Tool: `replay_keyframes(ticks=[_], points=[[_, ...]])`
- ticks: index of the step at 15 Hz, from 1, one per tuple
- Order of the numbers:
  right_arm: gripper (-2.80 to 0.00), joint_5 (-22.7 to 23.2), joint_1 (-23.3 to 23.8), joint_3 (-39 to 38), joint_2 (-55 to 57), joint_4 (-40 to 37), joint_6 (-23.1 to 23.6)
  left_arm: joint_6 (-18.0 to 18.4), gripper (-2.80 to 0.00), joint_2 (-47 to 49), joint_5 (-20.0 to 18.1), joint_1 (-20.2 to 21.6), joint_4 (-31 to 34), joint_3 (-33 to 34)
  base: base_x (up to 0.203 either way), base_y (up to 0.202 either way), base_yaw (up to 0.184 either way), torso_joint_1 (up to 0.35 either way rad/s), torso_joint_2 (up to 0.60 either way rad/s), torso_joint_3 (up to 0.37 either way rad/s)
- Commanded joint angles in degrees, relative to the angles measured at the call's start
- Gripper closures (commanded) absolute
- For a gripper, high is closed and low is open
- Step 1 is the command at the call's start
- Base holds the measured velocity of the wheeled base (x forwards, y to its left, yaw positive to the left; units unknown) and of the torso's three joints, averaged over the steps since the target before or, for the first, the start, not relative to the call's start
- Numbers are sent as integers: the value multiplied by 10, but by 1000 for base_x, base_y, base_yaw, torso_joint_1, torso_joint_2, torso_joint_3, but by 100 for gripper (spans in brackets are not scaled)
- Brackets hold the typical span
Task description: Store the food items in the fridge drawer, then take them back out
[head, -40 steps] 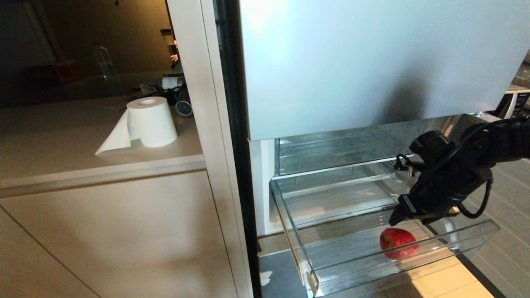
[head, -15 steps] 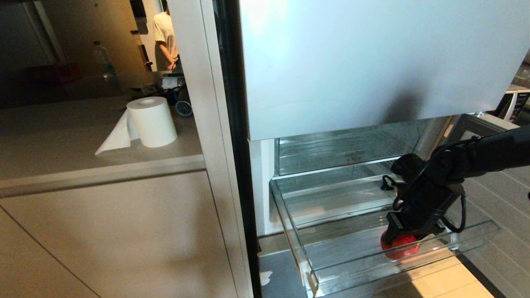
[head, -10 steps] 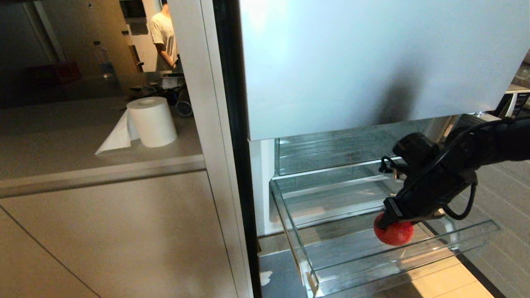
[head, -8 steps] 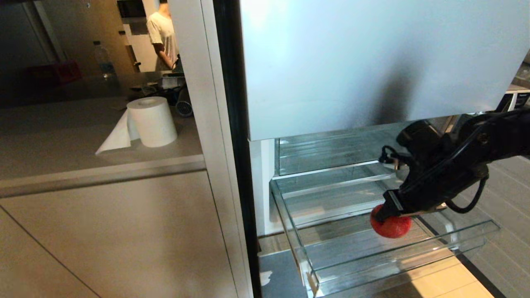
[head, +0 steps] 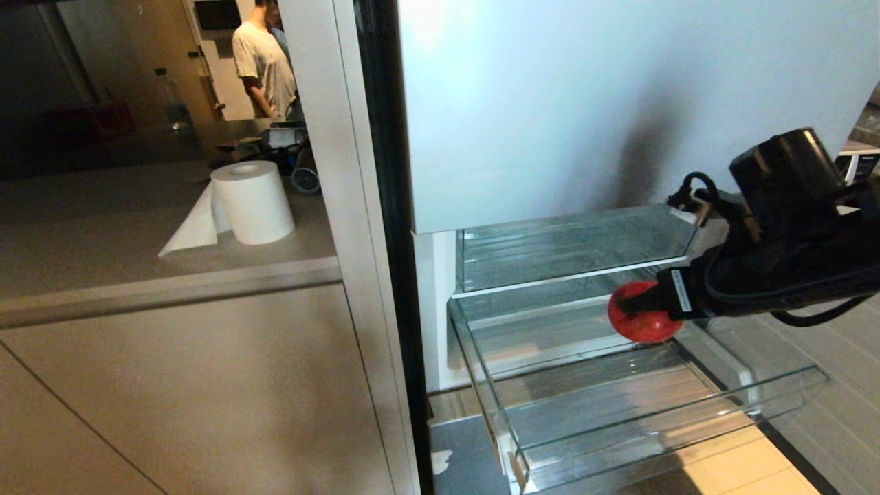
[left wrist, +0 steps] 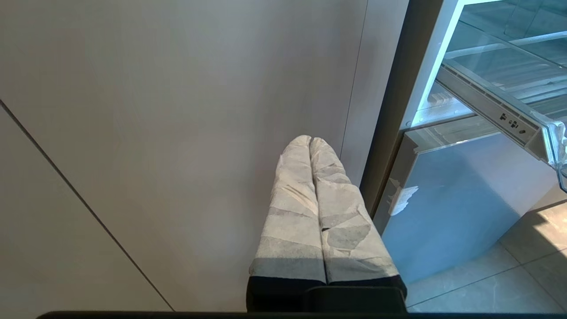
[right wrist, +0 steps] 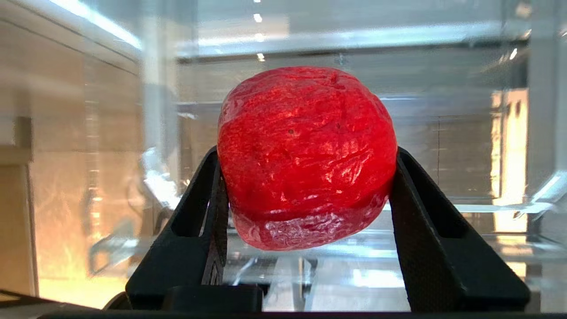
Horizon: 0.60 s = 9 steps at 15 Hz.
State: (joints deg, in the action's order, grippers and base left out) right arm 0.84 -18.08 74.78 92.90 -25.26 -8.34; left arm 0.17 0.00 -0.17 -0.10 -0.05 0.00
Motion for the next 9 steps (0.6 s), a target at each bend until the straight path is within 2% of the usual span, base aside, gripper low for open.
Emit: replay_keyframes(ticks=[1,7,9], points=[[0,1,-1,-22,-88,0,1,0,0,0,0,0,0,1,0,0,0,0,0,0],[0,-6,0,-132,-311,0,-2,0,0,0,0,0,0,1,0,0,0,0,0,0],[0,-27,3,-179,-395,0,-9,0,0,0,0,0,0,1,0,0,0,0,0,0]])
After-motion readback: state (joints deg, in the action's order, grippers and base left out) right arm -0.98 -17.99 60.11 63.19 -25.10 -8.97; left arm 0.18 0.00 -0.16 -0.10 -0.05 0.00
